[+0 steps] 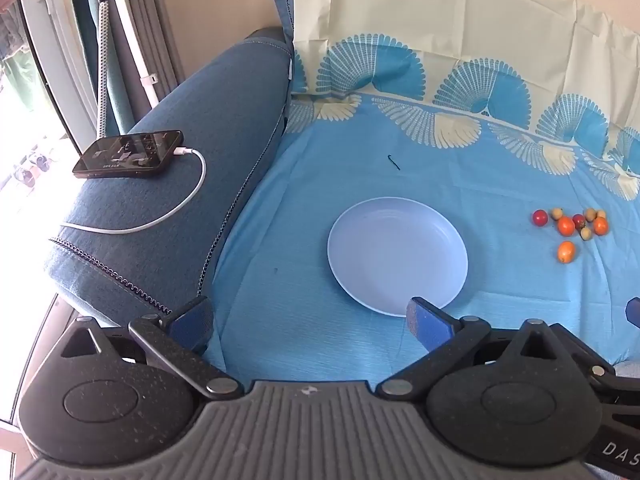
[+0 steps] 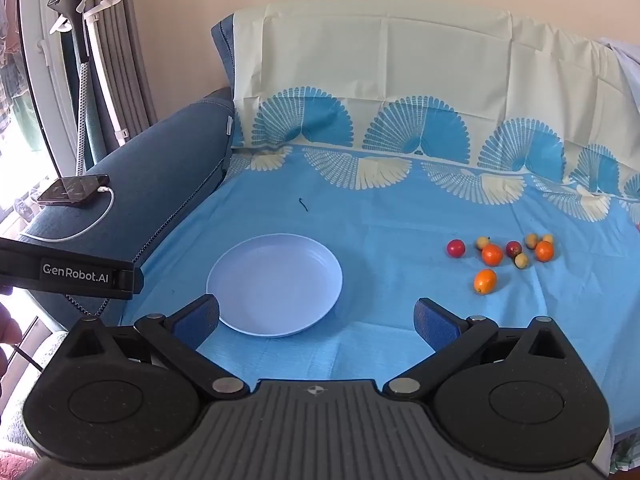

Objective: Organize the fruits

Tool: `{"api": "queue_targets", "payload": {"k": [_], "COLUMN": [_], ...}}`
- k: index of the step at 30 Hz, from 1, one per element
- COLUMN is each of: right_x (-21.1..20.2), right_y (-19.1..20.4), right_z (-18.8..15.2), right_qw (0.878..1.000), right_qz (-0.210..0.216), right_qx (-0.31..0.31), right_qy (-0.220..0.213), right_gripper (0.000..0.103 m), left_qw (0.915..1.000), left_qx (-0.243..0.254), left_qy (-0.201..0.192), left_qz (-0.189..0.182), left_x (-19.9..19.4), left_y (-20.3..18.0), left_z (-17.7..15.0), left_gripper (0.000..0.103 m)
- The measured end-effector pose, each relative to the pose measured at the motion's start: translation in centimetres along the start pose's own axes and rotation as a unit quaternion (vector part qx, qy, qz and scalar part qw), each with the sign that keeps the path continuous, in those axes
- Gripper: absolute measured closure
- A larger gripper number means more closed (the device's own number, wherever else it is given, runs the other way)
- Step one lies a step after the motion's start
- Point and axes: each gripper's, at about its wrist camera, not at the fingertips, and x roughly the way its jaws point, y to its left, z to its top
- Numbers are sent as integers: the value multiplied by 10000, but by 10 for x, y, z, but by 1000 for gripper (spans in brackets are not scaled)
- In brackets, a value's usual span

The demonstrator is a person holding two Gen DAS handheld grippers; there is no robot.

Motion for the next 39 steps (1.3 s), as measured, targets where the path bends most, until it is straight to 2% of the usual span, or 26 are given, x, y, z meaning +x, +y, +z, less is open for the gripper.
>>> {"api": "queue_targets", "payload": {"k": [30,39], "right_x": [-2,-1], "right_y": [0,-1], "right_z": [3,2], "right_qw": [10000,10000], "right_qz": [-8,-3], "right_qx": [22,20], "right_qy": [7,-3], "right_gripper": [0,0], "left_qw": [10000,9998], "left_qx": [15,37], "left_qy": [38,179], "left_qz": [9,-17], "left_x": [-2,0], "left_y": [0,-2], "left_z": [2,3], "left_gripper": [0,0]}}
